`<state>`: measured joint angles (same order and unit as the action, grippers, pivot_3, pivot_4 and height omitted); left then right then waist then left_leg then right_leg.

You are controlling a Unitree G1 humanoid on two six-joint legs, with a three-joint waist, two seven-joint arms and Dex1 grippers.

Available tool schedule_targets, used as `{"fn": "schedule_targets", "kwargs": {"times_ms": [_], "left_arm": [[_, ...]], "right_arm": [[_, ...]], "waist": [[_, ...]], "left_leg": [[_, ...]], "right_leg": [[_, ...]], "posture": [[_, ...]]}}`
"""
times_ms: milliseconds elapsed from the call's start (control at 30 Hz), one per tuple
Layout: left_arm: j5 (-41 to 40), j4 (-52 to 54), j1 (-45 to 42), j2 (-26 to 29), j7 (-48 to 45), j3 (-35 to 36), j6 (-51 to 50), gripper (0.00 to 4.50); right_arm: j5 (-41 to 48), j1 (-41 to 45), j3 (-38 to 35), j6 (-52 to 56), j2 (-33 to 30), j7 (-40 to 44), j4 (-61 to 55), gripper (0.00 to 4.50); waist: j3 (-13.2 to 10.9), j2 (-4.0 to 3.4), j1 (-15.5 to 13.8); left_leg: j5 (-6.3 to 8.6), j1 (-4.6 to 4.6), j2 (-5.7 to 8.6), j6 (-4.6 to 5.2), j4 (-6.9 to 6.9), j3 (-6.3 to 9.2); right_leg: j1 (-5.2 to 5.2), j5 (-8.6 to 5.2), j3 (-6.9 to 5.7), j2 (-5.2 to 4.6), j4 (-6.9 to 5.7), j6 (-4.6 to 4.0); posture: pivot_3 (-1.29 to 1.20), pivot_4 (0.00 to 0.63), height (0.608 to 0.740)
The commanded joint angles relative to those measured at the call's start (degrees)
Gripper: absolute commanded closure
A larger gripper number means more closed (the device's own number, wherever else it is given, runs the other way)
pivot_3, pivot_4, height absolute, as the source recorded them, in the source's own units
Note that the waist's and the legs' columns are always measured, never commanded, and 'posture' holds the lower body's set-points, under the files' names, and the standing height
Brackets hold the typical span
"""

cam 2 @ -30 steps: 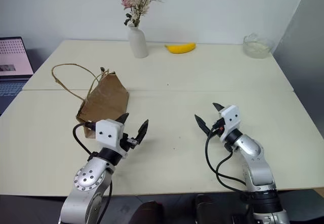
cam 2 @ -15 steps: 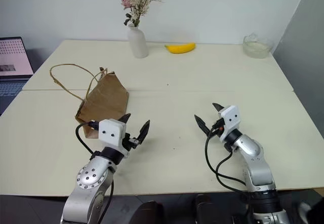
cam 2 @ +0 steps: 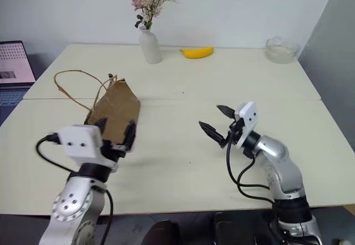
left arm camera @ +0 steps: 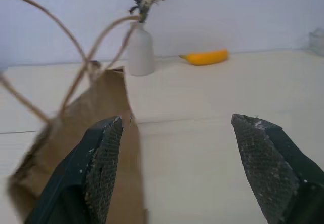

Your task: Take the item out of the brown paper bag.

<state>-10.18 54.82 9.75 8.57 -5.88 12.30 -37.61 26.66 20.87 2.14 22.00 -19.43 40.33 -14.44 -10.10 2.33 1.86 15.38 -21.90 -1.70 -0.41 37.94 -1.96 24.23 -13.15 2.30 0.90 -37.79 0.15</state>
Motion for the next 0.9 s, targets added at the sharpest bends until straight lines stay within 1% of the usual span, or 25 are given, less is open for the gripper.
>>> {"fn": "schedule_targets", "kwargs": {"times_ms": [33, 67, 133, 267, 333, 467, 567, 667, 900], "left_arm": [[-6.4, 0.3, -1.3, 5.3, -4.1, 12.3, -3.3, 0.90], [-8.7, -1.1, -2.6, 7.2, -5.0, 15.9, -4.7, 0.90], [-13.0, -3.6, -4.8, 10.9, -7.1, 20.1, -7.5, 0.90], [-17.0, -9.1, -9.0, 16.9, -8.9, 23.3, -11.8, 0.90], [-17.7, -12.4, -11.3, 20.0, -9.7, 22.7, -13.5, 0.90], [-18.1, -17.2, -15.6, 24.0, -10.1, 20.0, -15.4, 0.90], [-18.2, -20.6, -18.7, 25.2, -9.2, 19.5, -17.2, 0.90], [-18.5, -23.0, -20.4, 26.7, -10.2, 18.5, -18.2, 0.90], [-18.2, -29.3, -25.4, 29.7, -12.8, 16.2, -16.1, 0.90]], "right_arm": [[3.8, 2.6, 0.8, 2.8, -1.3, 3.4, -3.6, 0.00], [4.8, 3.2, 1.0, 3.9, -1.8, 4.3, -4.2, 0.00], [6.3, 4.0, 1.6, 5.6, -2.7, 6.0, -5.0, 0.00], [7.6, 5.3, 2.9, 7.4, -4.6, 9.3, -6.2, 0.00], [8.1, 6.2, 3.2, 8.0, -5.2, 10.2, -6.9, 0.00], [8.9, 7.4, 3.2, 9.4, -6.1, 10.9, -8.5, 0.00], [9.9, 8.0, 3.2, 10.8, -7.1, 11.3, -10.2, 0.00], [10.6, 8.5, 3.3, 11.8, -7.7, 11.3, -11.4, 0.00], [11.5, 10.5, 3.6, 13.3, -8.4, 11.7, -11.9, 0.00]], "waist": [[0.0, 0.00, 0.0], [0.0, 0.00, 0.0], [0.0, -0.01, 0.0], [0.0, 0.00, -0.1], [0.0, 0.01, -0.1], [0.0, 0.01, -0.1], [0.0, 0.01, -0.1], [0.0, 0.01, -0.1], [0.0, 0.02, -0.1]], "left_leg": [[0.00, 0.01, -0.01, 0.00, 0.00, 0.03], [0.00, 0.01, -0.01, 0.00, 0.00, 0.06], [-0.01, 0.00, -0.01, 0.00, 0.00, 0.09], [0.00, -0.03, 0.05, 0.00, 0.01, 0.06], [0.00, -0.05, 0.05, 0.00, 0.01, 0.04], [0.00, -0.04, 0.03, -0.01, -0.01, 0.07], [0.00, -0.04, 0.02, -0.01, -0.03, 0.07], [0.00, -0.06, 0.00, -0.02, -0.04, 0.07], [0.00, -0.05, 0.01, -0.02, -0.03, 0.07]], "right_leg": [[0.00, -0.01, -0.03, 0.02, -0.02, -0.01], [0.00, -0.02, -0.06, 0.03, -0.02, -0.03], [0.01, -0.03, -0.12, 0.03, -0.03, -0.06], [-0.05, -0.04, -0.10, -0.02, 0.10, -0.05], [-0.05, -0.03, -0.09, -0.04, 0.14, -0.04], [-0.04, -0.03, -0.11, -0.04, 0.12, -0.04], [-0.03, -0.03, -0.11, -0.04, 0.12, -0.04], [-0.01, -0.03, -0.11, -0.05, 0.12, -0.05], [0.00, -0.03, -0.11, -0.06, 0.10, -0.05]], "posture": [[0.00, 0.150, 0.740], [0.00, 0.150, 0.740], [0.00, 0.150, 0.740], [0.00, 0.150, 0.740], [0.00, 0.150, 0.740], [0.00, 0.150, 0.740], [0.00, 0.150, 0.740], [0.00, 0.150, 0.740], [0.00, 0.150, 0.740]]}}
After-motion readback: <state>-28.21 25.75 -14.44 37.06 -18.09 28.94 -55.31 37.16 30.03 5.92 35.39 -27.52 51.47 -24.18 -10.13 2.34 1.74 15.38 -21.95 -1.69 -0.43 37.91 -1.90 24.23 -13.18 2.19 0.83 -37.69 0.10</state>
